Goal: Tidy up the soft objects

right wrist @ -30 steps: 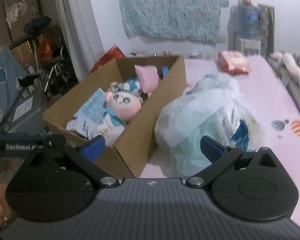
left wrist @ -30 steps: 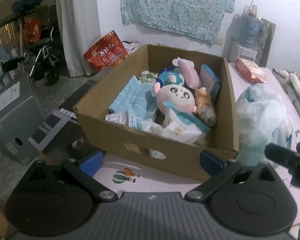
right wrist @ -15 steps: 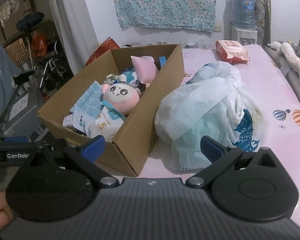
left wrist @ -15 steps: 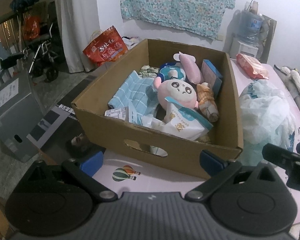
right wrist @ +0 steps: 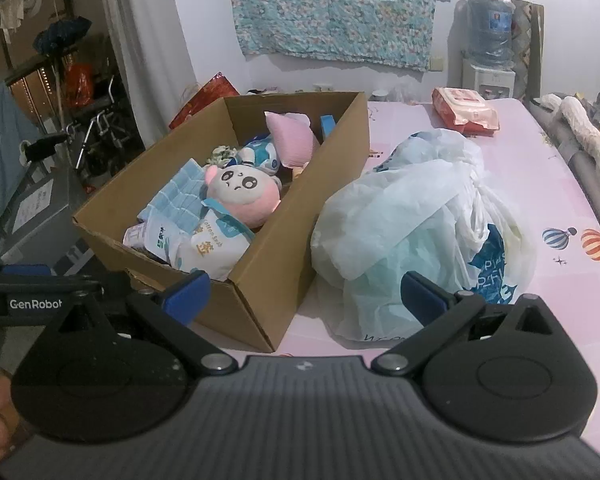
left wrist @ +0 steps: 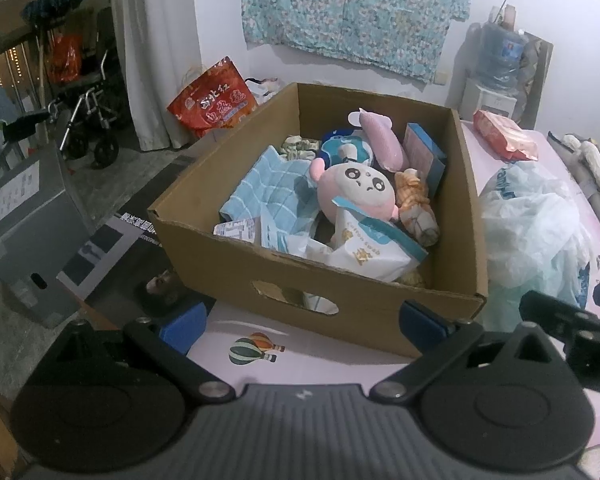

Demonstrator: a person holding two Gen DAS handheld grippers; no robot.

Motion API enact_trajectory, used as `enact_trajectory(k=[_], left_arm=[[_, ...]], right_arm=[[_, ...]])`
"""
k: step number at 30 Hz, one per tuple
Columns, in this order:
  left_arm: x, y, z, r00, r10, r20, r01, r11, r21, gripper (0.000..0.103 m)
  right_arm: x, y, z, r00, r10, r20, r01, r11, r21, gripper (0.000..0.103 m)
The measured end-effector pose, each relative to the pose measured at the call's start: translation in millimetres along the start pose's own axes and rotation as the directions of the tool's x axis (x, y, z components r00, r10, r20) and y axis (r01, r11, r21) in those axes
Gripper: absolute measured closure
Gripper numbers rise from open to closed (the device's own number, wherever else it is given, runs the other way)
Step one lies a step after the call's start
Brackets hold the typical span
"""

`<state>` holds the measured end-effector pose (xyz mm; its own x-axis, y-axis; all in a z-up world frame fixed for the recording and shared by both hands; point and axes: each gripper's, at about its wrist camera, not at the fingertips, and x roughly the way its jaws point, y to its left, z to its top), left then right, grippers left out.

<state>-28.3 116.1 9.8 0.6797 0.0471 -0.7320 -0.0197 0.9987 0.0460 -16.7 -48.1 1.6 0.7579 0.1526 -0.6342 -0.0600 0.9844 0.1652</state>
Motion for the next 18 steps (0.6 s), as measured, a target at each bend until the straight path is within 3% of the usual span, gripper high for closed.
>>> enact_trajectory(k=[18], left_arm=[[1.2,4.3,-5.3,1.000,-0.014,-0.013,0.014,1.000,-0.019,0.000]], right_arm=[[-1.0,-1.0,-2.6,1.000,-0.017,0.003,0.016,1.000,0.001,0.001]])
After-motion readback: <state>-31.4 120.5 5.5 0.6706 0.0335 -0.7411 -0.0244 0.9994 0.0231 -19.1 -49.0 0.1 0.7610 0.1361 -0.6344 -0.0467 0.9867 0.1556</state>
